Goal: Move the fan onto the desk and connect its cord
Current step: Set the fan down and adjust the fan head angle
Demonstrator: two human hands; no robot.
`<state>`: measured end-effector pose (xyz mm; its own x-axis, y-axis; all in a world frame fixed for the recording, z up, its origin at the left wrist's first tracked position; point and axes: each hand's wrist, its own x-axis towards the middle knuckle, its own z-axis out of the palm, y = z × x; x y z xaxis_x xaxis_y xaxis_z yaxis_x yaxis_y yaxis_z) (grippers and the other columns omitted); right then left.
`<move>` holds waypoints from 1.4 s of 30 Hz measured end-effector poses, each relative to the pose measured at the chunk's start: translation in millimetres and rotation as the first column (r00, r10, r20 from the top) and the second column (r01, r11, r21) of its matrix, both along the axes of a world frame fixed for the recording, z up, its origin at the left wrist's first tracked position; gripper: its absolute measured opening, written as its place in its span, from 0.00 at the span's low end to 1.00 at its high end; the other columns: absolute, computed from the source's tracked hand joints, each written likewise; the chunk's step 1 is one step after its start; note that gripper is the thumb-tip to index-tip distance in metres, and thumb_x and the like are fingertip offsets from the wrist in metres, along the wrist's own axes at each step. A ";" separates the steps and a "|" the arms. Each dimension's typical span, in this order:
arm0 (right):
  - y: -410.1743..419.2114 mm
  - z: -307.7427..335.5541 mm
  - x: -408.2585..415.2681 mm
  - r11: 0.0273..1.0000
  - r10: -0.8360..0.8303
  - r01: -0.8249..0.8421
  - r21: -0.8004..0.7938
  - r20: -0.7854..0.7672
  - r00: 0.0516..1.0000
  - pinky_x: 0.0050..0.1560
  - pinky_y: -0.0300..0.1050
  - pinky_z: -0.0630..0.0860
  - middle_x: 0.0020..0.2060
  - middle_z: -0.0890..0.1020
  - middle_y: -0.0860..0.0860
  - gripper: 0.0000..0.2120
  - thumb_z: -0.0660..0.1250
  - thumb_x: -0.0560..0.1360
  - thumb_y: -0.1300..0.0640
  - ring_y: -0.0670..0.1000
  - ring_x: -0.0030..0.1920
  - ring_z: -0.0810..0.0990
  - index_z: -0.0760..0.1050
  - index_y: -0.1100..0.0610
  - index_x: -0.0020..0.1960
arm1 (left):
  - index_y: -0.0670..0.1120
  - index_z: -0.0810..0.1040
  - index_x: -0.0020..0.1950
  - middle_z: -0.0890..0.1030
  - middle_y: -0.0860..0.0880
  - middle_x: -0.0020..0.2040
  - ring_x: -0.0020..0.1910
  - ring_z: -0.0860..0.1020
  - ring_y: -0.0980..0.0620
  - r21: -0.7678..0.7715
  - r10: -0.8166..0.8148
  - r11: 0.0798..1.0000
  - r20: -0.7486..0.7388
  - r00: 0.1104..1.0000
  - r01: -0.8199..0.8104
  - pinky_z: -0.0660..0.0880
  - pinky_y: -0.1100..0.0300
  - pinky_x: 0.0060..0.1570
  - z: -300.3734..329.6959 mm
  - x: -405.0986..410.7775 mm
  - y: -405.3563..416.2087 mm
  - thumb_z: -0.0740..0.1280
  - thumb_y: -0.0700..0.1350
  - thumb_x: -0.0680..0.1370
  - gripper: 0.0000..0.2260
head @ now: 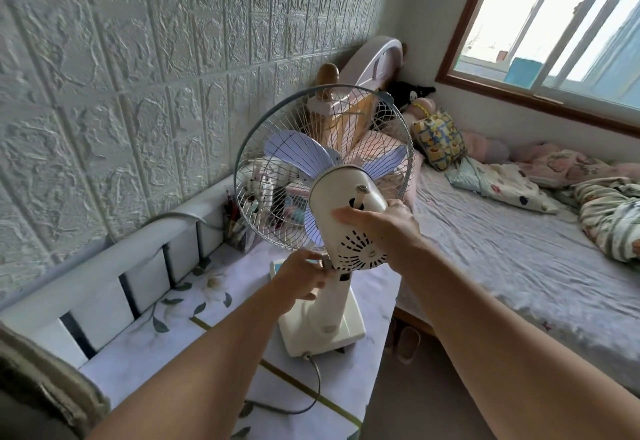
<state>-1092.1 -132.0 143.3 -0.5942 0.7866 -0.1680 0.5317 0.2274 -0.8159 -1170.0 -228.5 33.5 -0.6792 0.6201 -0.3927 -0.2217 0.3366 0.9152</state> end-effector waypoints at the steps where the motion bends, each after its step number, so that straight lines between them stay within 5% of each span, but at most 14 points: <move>1: -0.7 1.6 0.4 1.000 0.002 -0.002 -0.005 0.003 1.000 0.45 0.49 0.80 0.49 0.78 0.55 0.35 0.76 0.57 0.41 0.55 0.48 0.79 0.69 0.57 0.56 | 0.45 0.72 0.61 0.80 0.46 0.46 0.41 0.78 0.52 -0.006 0.013 1.000 0.036 0.999 -0.012 0.74 0.60 0.36 2.5 1.0 -3.7 0.68 0.43 0.75 0.15; 4: -3.2 5.7 2.6 1.000 0.015 -0.015 -0.021 0.016 1.000 0.41 0.46 0.75 0.49 0.77 0.55 0.33 0.76 0.60 0.41 0.55 0.47 0.77 0.67 0.56 0.55 | 0.46 0.71 0.66 0.78 0.46 0.54 0.50 0.77 0.49 0.004 0.052 0.999 0.045 0.998 -0.052 0.72 0.59 0.40 9.7 3.7 -14.6 0.65 0.47 0.77 0.18; 15: -4.3 9.2 2.9 0.999 0.016 -0.015 -0.035 0.028 0.999 0.49 0.50 0.80 0.53 0.78 0.57 0.37 0.76 0.60 0.42 0.57 0.52 0.79 0.68 0.58 0.61 | 0.41 0.72 0.66 0.74 0.46 0.54 0.53 0.72 0.49 -0.024 0.092 0.995 -0.077 0.993 -0.094 0.70 0.51 0.56 41.0 17.0 -32.4 0.61 0.48 0.79 0.18; 22: -5.0 9.8 12.4 0.996 0.053 -0.053 -0.065 -0.009 0.999 0.52 0.50 0.77 0.55 0.75 0.57 0.41 0.74 0.63 0.40 0.57 0.54 0.76 0.64 0.59 0.67 | 0.41 0.71 0.68 0.73 0.47 0.54 0.53 0.71 0.49 -0.049 0.104 0.993 -0.095 0.990 -0.109 0.70 0.60 0.41 61.0 31.8 -42.7 0.62 0.46 0.79 0.19; 27: -9.1 8.8 27.4 0.993 0.085 -0.087 -0.084 -0.019 0.996 0.64 0.55 0.72 0.64 0.71 0.60 0.48 0.74 0.61 0.36 0.60 0.64 0.71 0.59 0.58 0.70 | 0.39 0.71 0.67 0.73 0.46 0.54 0.53 0.71 0.49 -0.073 0.095 0.992 -0.135 0.986 -0.105 0.70 0.52 0.55 68.2 42.3 -46.2 0.61 0.46 0.80 0.18; 31: -8.8 9.2 44.5 0.989 0.085 -0.090 -0.116 -0.052 0.995 0.67 0.54 0.68 0.66 0.70 0.59 0.46 0.74 0.63 0.38 0.59 0.67 0.68 0.59 0.59 0.70 | 0.40 0.72 0.66 0.73 0.47 0.54 0.52 0.71 0.48 -0.066 0.098 0.992 -0.128 0.987 -0.107 0.68 0.53 0.54 71.7 50.6 -46.3 0.61 0.45 0.79 0.17; 36: -7.0 7.3 66.4 0.990 0.102 -0.103 -0.098 -0.020 0.995 0.68 0.54 0.64 0.72 0.63 0.58 0.45 0.71 0.68 0.40 0.59 0.71 0.63 0.55 0.59 0.74 | 0.48 0.74 0.46 0.75 0.47 0.52 0.51 0.74 0.49 -0.047 0.115 0.992 -0.112 0.987 -0.121 0.65 0.54 0.51 71.1 60.0 -44.5 0.60 0.45 0.80 0.05; 42: 6.4 -0.5 81.2 0.985 0.170 -0.169 -0.023 0.049 0.984 0.68 0.50 0.64 0.73 0.63 0.57 0.43 0.72 0.69 0.43 0.58 0.72 0.63 0.54 0.57 0.75 | 0.47 0.73 0.51 0.76 0.47 0.52 0.52 0.74 0.49 -0.070 0.138 0.987 -0.106 0.985 -0.146 0.67 0.53 0.53 63.0 64.0 -39.7 0.61 0.44 0.79 0.03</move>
<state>-1010.8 -125.6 142.8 -0.7089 0.6717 -0.2152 0.5276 0.3025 -0.7938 -1105.9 -268.2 96.5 -0.7967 0.4849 -0.3608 -0.1805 0.3787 0.9077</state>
